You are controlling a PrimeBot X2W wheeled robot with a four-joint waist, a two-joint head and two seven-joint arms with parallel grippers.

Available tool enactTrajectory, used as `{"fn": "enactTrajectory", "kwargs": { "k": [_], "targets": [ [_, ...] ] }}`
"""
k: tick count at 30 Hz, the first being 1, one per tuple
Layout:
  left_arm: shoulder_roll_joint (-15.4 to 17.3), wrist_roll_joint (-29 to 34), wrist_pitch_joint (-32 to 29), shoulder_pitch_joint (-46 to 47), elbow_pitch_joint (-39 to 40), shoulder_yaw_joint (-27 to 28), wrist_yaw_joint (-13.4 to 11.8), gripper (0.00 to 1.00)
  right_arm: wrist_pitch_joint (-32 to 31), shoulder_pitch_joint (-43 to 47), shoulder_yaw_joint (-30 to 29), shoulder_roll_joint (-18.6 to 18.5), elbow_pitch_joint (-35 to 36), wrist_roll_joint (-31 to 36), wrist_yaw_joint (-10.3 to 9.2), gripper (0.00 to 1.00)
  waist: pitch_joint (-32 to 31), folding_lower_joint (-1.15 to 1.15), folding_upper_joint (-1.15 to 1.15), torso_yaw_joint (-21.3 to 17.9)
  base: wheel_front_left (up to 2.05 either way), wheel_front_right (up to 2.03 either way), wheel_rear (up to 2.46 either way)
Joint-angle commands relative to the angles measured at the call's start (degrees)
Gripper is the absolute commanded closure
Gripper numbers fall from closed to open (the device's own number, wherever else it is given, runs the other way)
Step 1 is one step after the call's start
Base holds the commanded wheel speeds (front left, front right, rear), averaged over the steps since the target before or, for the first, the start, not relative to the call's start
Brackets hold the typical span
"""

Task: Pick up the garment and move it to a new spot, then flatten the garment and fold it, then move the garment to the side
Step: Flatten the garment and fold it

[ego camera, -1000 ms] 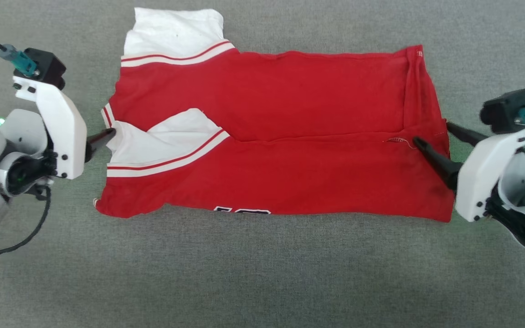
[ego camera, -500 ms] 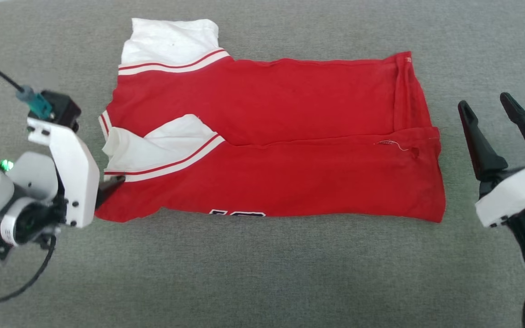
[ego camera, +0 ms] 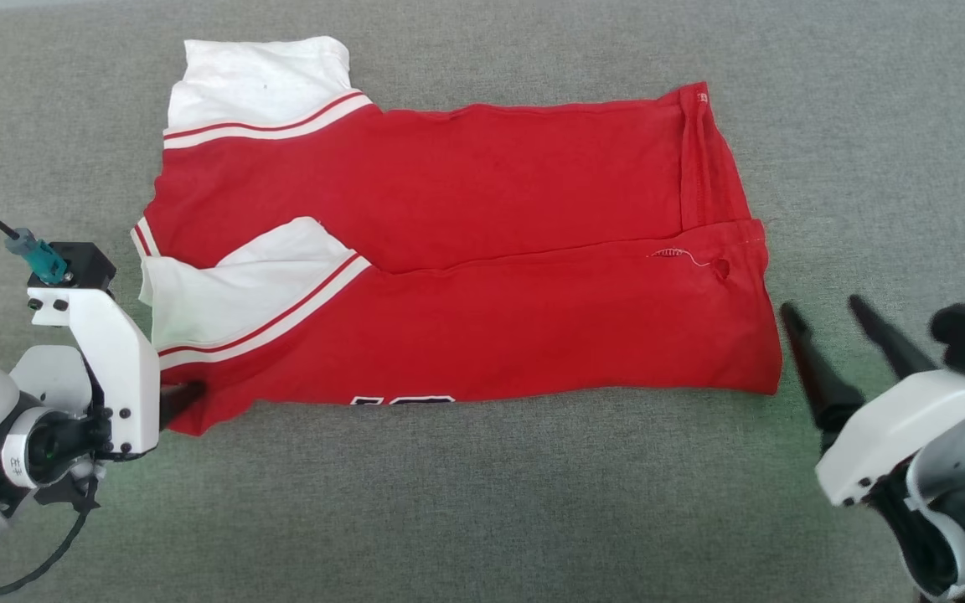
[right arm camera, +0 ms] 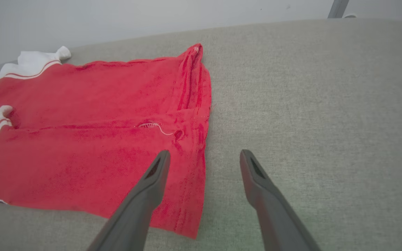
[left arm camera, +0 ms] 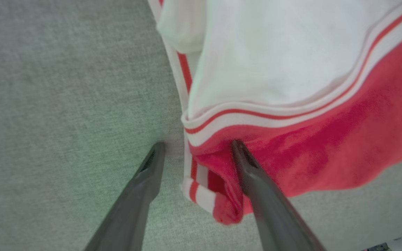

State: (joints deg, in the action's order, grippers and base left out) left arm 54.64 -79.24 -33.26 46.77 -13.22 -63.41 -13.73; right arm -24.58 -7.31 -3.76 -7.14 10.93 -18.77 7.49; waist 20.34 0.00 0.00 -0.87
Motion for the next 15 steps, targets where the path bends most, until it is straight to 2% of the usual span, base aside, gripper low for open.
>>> {"fn": "enactTrajectory", "kwargs": {
  "k": [1, 5, 15],
  "targets": [
    [-2.0, -1.1, -0.6, -1.8, -1.5, -0.9, 1.1, 1.0, -2.3, 0.6, 0.7, 0.4, -0.4, -0.8, 0.01, 0.0, 0.0, 0.0, 0.0, 0.1, 0.0, 0.0, 0.0],
    [-3.6, -0.9, -0.8, -1.4, -3.2, -1.5, 2.8, 1.0, -8.7, 0.2, 0.9, 0.6, -2.0, -1.4, 0.01, 0.0, -0.1, 0.0, 0.0, 0.7, 0.0, 0.0, 0.0],
    [-7.7, 0.9, -0.4, 1.0, -5.8, -1.9, 4.8, 1.0, -22.0, -5.2, 0.3, 0.6, -6.9, 0.9, 0.01, 0.0, 0.6, 0.0, 0.0, 3.4, 0.0, 0.0, 0.0]
  ]
}}
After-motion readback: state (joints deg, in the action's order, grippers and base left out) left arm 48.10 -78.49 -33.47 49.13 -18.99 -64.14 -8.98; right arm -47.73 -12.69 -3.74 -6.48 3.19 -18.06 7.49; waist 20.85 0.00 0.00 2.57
